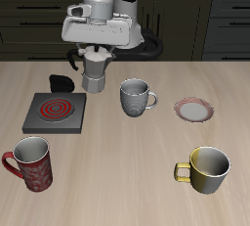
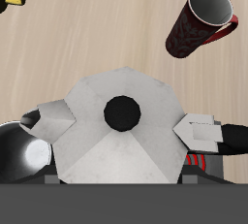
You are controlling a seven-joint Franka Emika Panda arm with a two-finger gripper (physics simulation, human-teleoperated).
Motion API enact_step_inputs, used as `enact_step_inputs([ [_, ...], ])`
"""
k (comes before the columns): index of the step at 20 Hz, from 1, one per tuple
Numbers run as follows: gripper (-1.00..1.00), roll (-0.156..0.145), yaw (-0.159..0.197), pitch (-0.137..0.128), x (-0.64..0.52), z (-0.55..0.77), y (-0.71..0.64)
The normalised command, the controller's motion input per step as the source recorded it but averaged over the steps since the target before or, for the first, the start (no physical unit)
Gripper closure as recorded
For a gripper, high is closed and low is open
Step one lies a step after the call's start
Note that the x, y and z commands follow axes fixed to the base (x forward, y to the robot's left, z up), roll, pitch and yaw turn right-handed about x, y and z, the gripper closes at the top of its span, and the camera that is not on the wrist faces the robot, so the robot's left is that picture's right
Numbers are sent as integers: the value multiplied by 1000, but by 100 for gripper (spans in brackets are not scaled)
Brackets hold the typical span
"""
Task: Place the moka pot on the stove
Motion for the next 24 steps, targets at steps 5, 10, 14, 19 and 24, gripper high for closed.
enact_step_inputs([
  [5,100,-26,-5,-31,-245,-78,-212],
  [10,100,-21,-17,-5,-203,-93,-154],
  [14,100,-2,-42,-13,-199,-46,-103],
  [19,100,9,-21,-2,-176,-22,-185],
  [24,100,-18,-7,-11,-150,-56,-190],
])
